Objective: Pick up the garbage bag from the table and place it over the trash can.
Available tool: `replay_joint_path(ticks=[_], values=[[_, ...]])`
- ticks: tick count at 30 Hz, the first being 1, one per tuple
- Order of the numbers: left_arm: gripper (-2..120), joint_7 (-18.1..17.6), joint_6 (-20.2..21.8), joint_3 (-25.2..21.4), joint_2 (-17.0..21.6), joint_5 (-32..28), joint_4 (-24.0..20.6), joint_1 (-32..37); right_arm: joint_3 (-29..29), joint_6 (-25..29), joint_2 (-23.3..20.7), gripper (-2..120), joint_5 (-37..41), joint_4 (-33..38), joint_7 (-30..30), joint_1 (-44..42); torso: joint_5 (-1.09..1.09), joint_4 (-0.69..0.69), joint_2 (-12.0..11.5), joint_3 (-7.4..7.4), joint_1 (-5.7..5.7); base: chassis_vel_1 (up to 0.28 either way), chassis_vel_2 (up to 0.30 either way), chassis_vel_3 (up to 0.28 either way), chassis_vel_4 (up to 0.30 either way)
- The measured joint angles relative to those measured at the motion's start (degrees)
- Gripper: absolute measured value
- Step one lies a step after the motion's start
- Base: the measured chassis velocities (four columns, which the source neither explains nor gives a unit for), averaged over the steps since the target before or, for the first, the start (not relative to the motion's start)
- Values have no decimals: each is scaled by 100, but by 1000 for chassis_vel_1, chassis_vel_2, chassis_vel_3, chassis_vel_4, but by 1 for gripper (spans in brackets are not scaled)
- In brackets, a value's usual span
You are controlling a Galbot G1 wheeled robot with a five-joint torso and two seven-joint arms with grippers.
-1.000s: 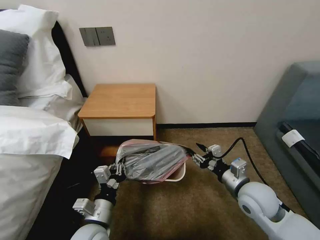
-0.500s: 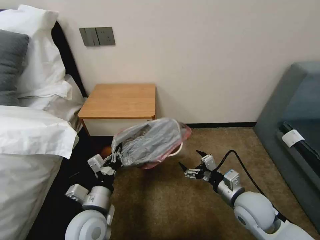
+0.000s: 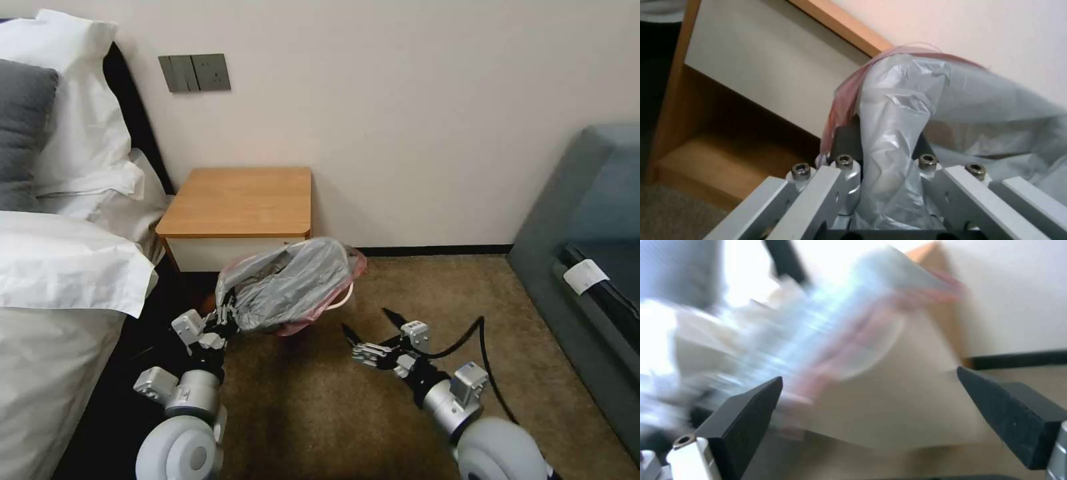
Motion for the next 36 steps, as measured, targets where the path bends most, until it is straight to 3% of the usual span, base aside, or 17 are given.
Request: replay_joint_path(ticks=[4,9,22,29,36], values=[[9,-15,-5,39,-46,37,66,-68,-287,-148,158,100,769,193,-20,6,0,0,0,0,0,0,0,0,0],[9,-14,-3,86,-99,70,122,-104,-422,-187,410,100,1150,-47,98,192,1,0,0,0,0,0,0,0,0],[9,-15,20,105,-69,90,139,-112,-697,-116,685,100,859,-677,-25,468,1,0,0,0,0,0,0,0,0],[9,-15,21,117,-93,94,87,23,-665,-65,717,80,695,-816,-139,494,1,0,0,0,0,0,0,0,0],[9,-13,14,129,-133,130,28,139,-711,-57,803,50,572,-885,-166,520,2,0,0,0,0,0,0,0,0]])
